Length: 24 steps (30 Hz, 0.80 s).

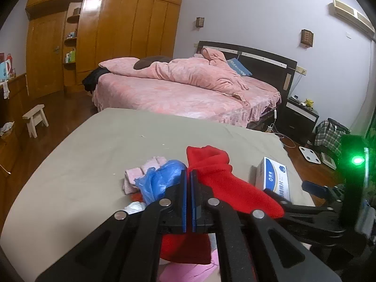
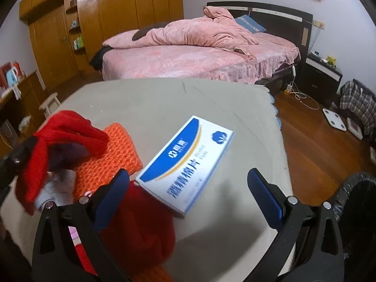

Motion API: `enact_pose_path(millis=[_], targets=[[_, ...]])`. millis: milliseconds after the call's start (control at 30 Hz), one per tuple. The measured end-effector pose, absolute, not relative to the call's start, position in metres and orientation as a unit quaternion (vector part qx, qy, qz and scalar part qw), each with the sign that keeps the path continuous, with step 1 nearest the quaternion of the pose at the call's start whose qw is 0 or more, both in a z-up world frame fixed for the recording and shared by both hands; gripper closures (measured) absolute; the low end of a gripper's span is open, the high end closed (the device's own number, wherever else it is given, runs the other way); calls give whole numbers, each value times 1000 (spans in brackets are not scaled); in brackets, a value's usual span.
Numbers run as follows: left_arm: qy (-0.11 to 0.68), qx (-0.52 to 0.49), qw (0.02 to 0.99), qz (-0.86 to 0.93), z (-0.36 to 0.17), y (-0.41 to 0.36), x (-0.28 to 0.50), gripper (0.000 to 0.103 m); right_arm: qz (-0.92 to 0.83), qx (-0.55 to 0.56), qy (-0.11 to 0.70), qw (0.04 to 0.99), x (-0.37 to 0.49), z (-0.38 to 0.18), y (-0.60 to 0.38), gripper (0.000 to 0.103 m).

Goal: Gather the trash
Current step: 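Grasp the blue plastic bag with the left tool while the right grasps the alcohol pad box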

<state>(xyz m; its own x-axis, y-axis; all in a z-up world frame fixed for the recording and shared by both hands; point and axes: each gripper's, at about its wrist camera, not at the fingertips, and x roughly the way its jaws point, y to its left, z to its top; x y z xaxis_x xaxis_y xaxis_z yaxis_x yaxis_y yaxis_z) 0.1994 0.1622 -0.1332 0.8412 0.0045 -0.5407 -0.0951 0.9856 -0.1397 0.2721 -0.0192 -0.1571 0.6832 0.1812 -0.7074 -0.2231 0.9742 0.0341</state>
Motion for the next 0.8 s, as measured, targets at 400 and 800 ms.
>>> enact_pose_path(millis=[400,800], targets=[[286,-91,954,19,-142,163,202,100,33,-29,408,912,269,-165,-52,5],[289,-86,953,11,-139,157,201,100,66,-2,438,896,298,-178,-49,35]])
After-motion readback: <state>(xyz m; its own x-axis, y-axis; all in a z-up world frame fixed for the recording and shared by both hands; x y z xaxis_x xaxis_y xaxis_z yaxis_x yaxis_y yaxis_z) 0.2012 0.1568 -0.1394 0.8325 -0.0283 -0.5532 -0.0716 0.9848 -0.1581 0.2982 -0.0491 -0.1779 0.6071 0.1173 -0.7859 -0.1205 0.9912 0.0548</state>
